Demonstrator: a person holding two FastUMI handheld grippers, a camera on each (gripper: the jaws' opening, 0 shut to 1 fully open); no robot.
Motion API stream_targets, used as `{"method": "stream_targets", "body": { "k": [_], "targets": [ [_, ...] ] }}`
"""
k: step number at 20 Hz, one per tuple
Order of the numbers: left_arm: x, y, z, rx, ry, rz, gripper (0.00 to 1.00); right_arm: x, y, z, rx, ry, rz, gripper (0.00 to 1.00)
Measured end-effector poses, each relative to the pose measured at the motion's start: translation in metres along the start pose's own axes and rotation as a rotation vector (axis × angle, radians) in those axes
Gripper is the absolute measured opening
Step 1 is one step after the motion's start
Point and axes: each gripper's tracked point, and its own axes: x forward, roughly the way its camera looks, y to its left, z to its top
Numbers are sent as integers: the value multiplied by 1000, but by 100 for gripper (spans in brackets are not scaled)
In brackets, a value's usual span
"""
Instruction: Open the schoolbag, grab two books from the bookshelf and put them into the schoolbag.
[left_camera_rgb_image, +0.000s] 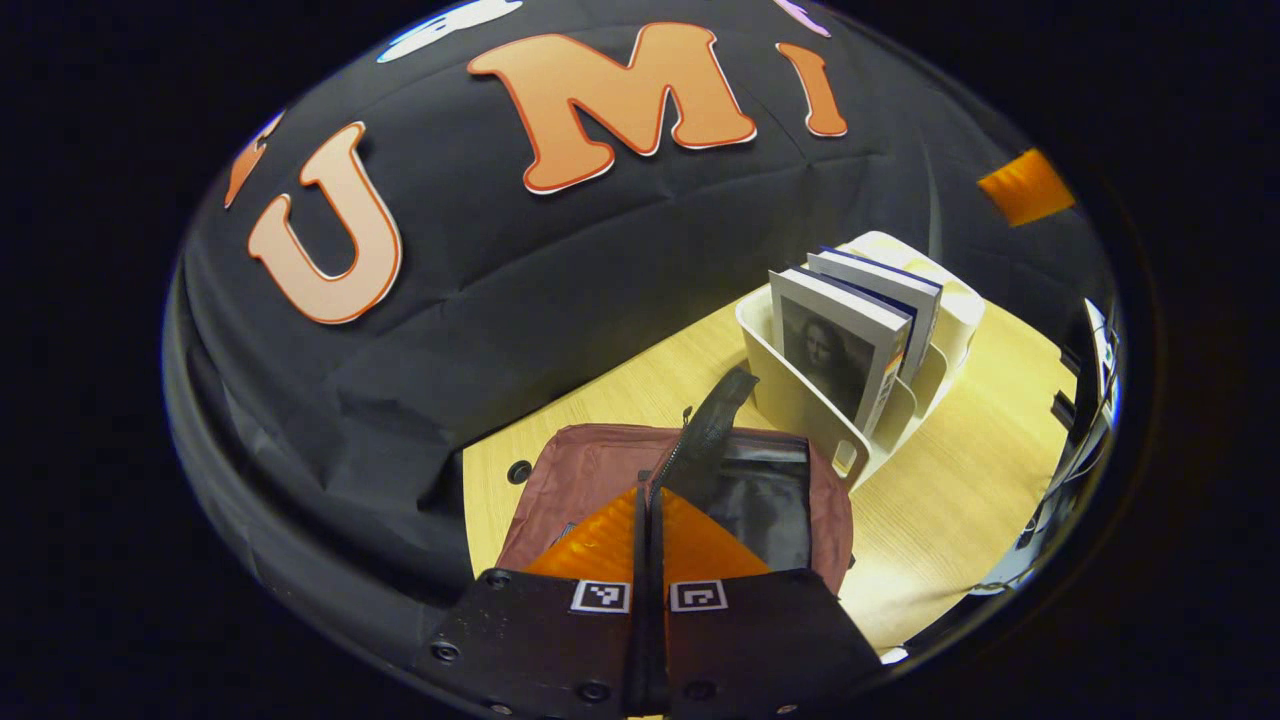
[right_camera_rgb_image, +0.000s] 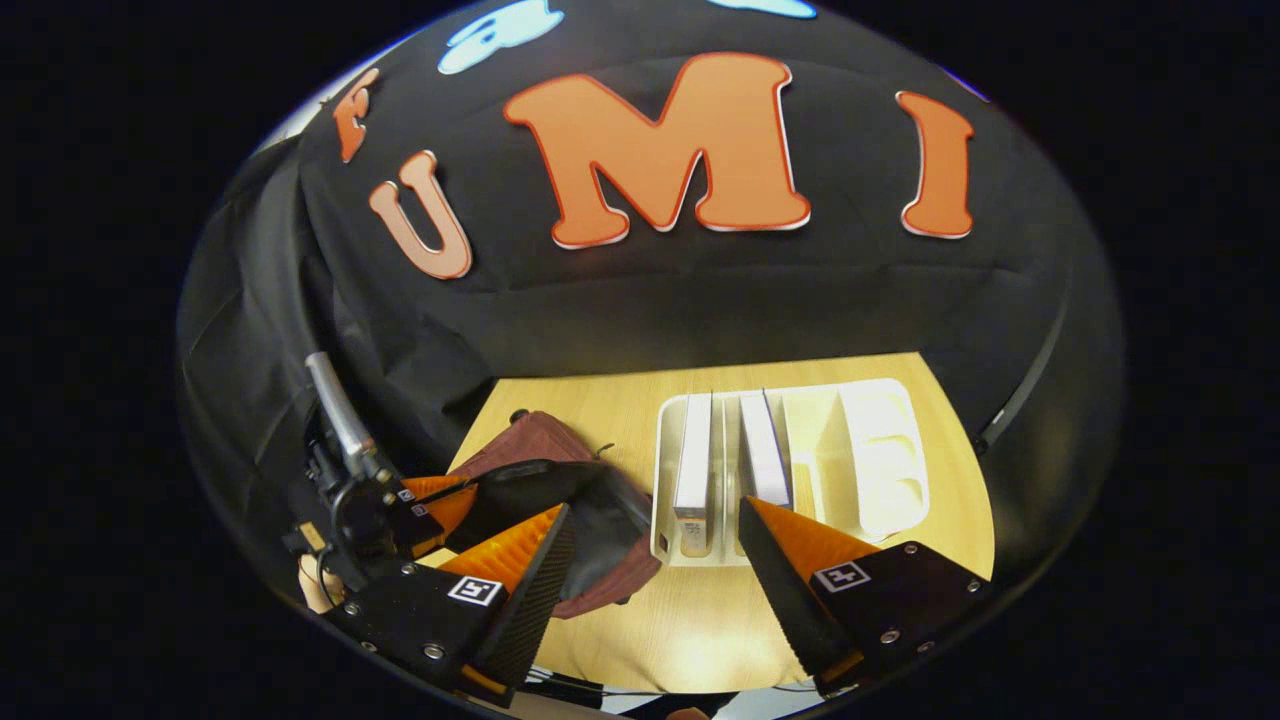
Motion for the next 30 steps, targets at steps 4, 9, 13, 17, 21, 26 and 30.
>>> {"method": "stream_targets", "body": {
  "k": [4, 9, 13, 17, 21, 26, 30],
  "targets": [
    [3, 5, -5, -28, 6, -10, 0, 63, -11, 9, 10, 143, -71, 97],
    [9, 8, -11, -63, 13, -14, 0, 125, -25, -5, 4, 294, -145, 98],
    [10, 12, -16, -71, 23, -21, 0, 157, -32, -6, 15, 328, -176, 98],
    [11, 14, -18, -72, 39, -17, 1, 182, -52, -13, 43, 379, -226, 98],
    [12, 12, -22, -61, 55, -16, 0, 195, -60, -21, 67, 411, -244, 86],
    [13, 12, -23, -55, 70, -11, 0, 203, -60, -27, 85, 417, -237, 28],
    [13, 11, -27, -66, 80, -17, 0, 190, -49, -15, 94, 383, -212, 46]
  ]
}}
